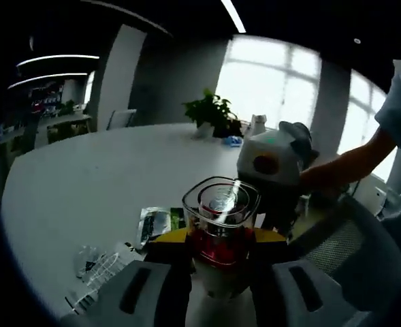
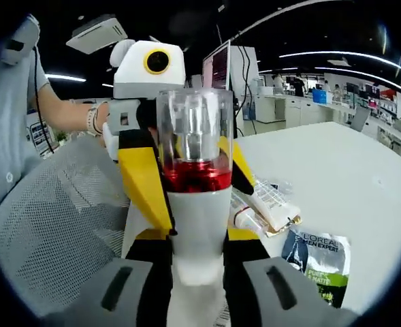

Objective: Arrange the skincare products in the storage area until every visible bottle or jar stands upright without overlapping.

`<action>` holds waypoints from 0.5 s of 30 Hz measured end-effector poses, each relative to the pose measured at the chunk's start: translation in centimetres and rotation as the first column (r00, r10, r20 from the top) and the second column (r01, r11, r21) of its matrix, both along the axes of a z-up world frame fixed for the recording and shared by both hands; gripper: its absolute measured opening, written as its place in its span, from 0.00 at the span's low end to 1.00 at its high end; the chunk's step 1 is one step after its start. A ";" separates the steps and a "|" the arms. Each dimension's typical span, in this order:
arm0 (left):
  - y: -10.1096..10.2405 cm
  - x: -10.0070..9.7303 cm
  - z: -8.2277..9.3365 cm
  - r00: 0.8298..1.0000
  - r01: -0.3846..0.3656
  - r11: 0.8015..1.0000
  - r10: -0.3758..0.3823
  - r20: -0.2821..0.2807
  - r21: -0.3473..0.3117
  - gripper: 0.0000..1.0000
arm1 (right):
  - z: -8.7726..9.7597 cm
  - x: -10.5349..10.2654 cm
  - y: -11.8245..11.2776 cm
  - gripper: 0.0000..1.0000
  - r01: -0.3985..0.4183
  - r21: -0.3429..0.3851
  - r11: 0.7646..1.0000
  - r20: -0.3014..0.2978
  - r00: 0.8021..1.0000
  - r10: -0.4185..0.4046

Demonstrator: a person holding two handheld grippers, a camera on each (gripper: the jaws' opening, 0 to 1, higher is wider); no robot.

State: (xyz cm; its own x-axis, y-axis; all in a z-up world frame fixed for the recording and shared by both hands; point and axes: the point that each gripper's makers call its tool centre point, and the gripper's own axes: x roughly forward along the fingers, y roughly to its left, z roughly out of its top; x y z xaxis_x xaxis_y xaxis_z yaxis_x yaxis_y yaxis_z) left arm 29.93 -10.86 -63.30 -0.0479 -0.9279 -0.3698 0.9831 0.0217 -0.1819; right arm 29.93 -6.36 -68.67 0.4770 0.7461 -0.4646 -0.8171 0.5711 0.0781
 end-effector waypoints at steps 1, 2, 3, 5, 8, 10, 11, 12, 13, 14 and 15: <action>-0.1 -0.1 -0.2 1.000 0.006 1.000 -0.006 0.015 0.013 0.29 | -0.2 0.0 -0.1 0.26 0.001 -0.012 1.000 0.005 1.000 -0.001; -0.2 -0.2 -0.4 1.000 0.011 1.000 -0.011 0.025 0.022 0.29 | -0.5 0.1 -0.2 0.26 0.001 -0.028 1.000 0.011 1.000 -0.001; -0.3 -0.3 -0.6 1.000 0.011 1.000 -0.012 0.028 0.025 0.29 | -0.6 0.1 -0.2 0.26 0.000 -0.033 0.999 0.011 1.000 0.000; -0.4 -0.3 -0.5 0.999 0.013 1.000 -0.013 0.039 0.020 0.29 | -0.7 0.2 -0.5 0.26 0.005 -0.031 1.000 0.018 1.000 -0.005; -0.6 -0.4 -0.5 0.998 0.016 1.000 -0.017 0.058 0.017 0.29 | -0.7 0.2 -0.6 0.27 0.011 -0.031 0.999 0.018 1.000 -0.010; -0.5 -0.5 -0.5 0.997 0.021 1.000 -0.022 0.069 0.017 0.29 | -0.7 0.2 -0.6 0.27 0.001 -0.056 0.998 0.040 0.999 0.002; -0.5 -0.6 -0.5 0.997 0.024 1.000 -0.025 0.072 0.015 0.28 | -0.8 0.1 -0.6 0.28 -0.002 -0.063 0.998 0.038 0.999 0.004; -0.4 -0.6 -0.5 0.997 0.025 1.000 -0.026 0.075 0.011 0.28 | -0.8 0.1 -0.7 0.28 -0.003 -0.074 0.997 0.048 0.999 0.007; -0.4 -0.6 -0.5 0.997 0.026 1.000 -0.027 0.077 0.007 0.28 | -0.8 0.1 -0.6 0.28 -0.003 -0.079 0.997 0.055 0.998 0.007; -0.3 -0.7 -0.5 0.996 0.028 1.000 -0.028 0.080 0.003 0.28 | -0.7 0.0 -0.5 0.28 -0.001 -0.082 0.997 0.056 0.998 0.006; -0.3 -0.6 -0.5 0.996 0.026 1.000 -0.026 0.080 0.001 0.28 | -0.7 0.1 -0.5 0.29 0.001 -0.086 0.996 0.061 0.998 0.004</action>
State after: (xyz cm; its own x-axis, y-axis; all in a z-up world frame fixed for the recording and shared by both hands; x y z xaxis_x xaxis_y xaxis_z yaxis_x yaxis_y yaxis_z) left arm 29.29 -11.16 -63.76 -0.0422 -0.9268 -0.3732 0.9947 -0.0040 -0.1024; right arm 29.99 -6.87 -69.40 0.5056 0.7052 -0.4971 -0.8196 0.5725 -0.0214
